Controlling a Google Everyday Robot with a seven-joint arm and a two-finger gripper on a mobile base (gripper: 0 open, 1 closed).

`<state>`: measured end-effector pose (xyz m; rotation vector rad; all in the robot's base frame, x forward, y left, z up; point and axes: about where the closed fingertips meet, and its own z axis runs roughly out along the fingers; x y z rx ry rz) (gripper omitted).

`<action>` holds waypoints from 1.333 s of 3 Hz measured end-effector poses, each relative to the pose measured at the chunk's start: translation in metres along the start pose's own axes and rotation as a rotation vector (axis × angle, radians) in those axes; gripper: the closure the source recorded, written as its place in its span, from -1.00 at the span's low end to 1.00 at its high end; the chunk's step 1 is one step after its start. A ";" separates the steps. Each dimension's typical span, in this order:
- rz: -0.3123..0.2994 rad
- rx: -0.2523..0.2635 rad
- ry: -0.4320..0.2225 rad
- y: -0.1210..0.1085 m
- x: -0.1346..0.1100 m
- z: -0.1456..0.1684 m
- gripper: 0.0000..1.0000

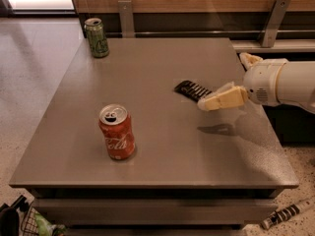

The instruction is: Move rxbar chocolate near green can

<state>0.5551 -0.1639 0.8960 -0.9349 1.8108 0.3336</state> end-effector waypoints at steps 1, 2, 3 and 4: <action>0.009 0.017 -0.044 -0.005 -0.004 0.016 -1.00; 0.006 0.012 -0.035 -0.003 -0.004 0.013 -1.00; 0.030 -0.009 -0.041 -0.004 0.002 0.021 -1.00; 0.090 -0.041 -0.062 -0.006 0.016 0.035 -1.00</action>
Offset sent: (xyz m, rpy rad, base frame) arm 0.0154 0.0085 -0.0027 0.0357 -0.0312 -0.0103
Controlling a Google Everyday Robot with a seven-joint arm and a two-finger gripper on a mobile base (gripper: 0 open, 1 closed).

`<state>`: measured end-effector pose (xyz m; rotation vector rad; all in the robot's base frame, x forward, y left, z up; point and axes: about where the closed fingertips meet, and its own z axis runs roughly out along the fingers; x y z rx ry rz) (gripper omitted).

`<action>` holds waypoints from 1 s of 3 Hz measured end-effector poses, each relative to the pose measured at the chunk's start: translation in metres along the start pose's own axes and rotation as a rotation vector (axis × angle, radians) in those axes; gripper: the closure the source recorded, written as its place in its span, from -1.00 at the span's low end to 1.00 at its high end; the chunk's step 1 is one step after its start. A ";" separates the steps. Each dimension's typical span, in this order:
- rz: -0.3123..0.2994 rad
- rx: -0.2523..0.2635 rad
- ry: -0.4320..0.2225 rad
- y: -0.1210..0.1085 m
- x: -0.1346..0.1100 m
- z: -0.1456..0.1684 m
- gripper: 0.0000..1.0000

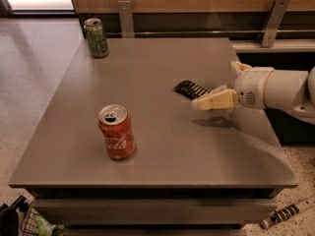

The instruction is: Move rxbar chocolate near green can

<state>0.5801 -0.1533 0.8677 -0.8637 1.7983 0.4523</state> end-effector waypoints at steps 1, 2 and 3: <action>0.058 -0.024 -0.025 0.000 0.016 0.013 -1.00; 0.087 -0.049 -0.041 0.005 0.028 0.027 -1.00; 0.107 -0.081 -0.041 0.011 0.040 0.041 -1.00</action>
Offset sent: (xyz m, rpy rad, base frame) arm 0.0123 0.0163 -0.0584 0.1372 0.0684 0.0238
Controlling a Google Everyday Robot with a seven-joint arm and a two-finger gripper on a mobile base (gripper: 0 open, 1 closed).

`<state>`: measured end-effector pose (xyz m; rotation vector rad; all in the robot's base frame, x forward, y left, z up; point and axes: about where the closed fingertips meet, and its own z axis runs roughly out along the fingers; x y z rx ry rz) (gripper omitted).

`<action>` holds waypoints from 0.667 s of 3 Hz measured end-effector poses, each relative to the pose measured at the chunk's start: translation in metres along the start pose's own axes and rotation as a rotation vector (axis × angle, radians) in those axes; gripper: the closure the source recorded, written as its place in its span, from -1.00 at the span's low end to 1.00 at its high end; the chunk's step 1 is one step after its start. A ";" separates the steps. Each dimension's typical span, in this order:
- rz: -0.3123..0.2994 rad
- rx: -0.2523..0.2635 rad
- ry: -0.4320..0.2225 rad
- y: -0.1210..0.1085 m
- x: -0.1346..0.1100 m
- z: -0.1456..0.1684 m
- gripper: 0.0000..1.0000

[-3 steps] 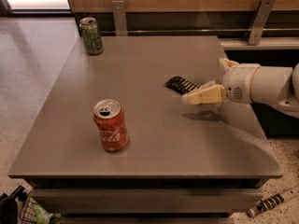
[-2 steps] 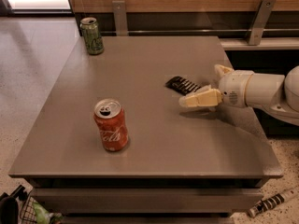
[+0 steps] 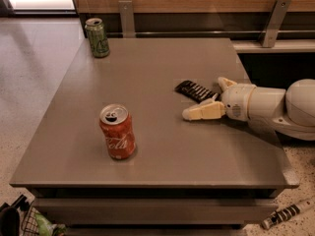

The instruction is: Move rxbar chocolate near green can

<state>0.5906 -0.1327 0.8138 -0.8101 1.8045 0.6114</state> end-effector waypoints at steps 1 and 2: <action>0.019 -0.012 0.003 0.002 0.010 0.008 -0.82; 0.019 -0.012 0.003 0.002 0.006 0.006 -0.35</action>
Offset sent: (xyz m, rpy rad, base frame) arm 0.0004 0.0045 -0.0121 0.0121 0.0182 0.0050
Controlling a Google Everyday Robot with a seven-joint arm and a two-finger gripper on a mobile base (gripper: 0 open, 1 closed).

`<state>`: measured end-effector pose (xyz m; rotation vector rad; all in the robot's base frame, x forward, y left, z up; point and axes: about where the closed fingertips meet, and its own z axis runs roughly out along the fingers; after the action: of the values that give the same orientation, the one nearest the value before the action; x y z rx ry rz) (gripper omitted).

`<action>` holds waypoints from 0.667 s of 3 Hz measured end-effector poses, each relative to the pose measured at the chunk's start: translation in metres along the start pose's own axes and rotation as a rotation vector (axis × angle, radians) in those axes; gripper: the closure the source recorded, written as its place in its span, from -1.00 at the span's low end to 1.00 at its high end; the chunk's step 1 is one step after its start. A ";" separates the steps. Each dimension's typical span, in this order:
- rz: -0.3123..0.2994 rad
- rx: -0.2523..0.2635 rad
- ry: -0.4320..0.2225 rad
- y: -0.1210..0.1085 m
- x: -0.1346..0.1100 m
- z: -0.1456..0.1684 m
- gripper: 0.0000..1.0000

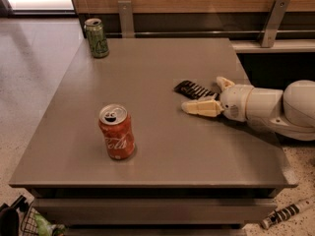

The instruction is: Move rxbar chocolate near green can

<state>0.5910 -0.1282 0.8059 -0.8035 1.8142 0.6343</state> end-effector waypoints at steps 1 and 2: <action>0.000 0.000 0.000 0.000 -0.003 -0.001 0.10; 0.000 0.000 0.000 0.000 -0.005 -0.002 0.58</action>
Offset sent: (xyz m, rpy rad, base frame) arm 0.0000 0.0001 0.0028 0.0000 0.0000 0.0001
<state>0.5910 -0.1280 0.8109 -0.8037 1.8142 0.6344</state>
